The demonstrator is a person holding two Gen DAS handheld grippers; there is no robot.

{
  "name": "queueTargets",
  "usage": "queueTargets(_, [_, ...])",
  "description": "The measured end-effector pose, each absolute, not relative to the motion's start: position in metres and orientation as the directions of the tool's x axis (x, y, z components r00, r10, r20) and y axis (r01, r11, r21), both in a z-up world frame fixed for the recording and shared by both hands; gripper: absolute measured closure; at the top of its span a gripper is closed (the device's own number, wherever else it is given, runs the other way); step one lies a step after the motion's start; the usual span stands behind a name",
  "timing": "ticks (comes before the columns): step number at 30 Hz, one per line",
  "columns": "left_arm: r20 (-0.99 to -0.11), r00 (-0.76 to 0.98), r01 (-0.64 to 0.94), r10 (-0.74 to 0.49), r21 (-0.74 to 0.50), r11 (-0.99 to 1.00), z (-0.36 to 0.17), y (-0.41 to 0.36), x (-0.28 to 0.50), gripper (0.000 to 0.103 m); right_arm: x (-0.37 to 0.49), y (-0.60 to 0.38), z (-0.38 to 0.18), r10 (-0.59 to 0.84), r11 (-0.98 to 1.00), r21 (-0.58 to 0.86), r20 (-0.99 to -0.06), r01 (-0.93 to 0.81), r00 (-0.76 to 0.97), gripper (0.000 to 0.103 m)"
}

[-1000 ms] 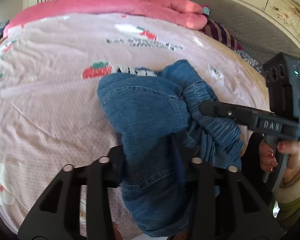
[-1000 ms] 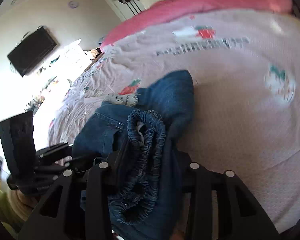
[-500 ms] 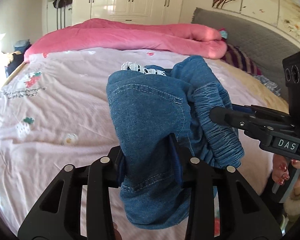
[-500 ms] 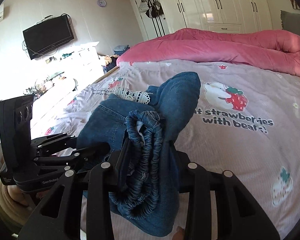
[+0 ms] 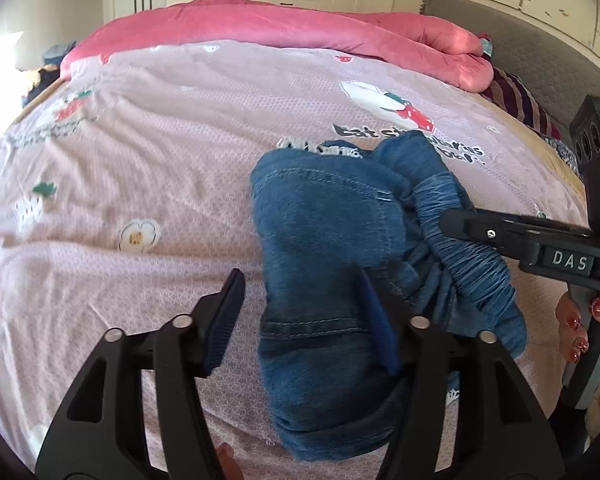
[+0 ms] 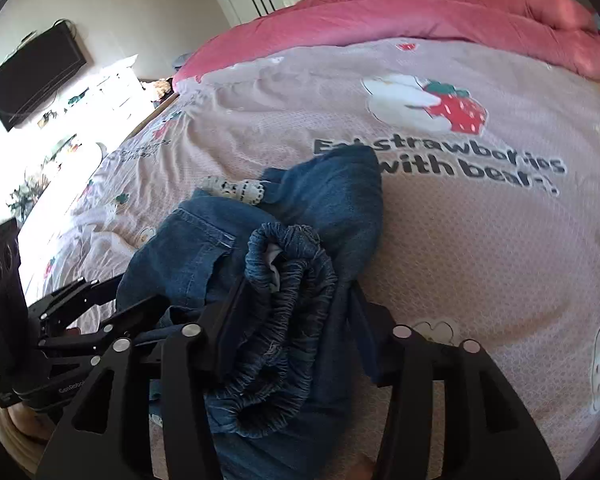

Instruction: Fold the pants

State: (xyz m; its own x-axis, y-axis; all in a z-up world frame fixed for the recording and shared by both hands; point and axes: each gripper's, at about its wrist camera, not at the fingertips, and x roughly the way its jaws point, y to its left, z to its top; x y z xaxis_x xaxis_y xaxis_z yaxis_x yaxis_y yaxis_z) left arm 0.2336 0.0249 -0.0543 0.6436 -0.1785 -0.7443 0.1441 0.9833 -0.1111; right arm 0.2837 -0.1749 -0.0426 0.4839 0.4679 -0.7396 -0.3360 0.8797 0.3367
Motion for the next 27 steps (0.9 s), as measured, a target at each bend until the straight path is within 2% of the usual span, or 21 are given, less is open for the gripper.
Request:
queueTargets(10, [-0.730,0.671,0.115,-0.131,-0.072,0.991,-0.051,0.025,0.224,0.035,0.271,-0.181,-0.037,0.438,0.896,0.310,-0.731,-0.318,0.523,0.035])
queueTargets(25, [-0.697,0.706,0.115,-0.127,-0.064,0.991,-0.023,0.027,0.196,0.027,0.243,-0.199,-0.008,0.423,0.904,0.274,-0.682,-0.328,0.596,0.026])
queueTargets(27, [-0.692,0.711,0.117,-0.127,-0.061,0.991,-0.019,0.026,0.193,0.026,0.238,-0.199,-0.002,0.421,0.905,0.267,-0.673,-0.330,0.608,0.022])
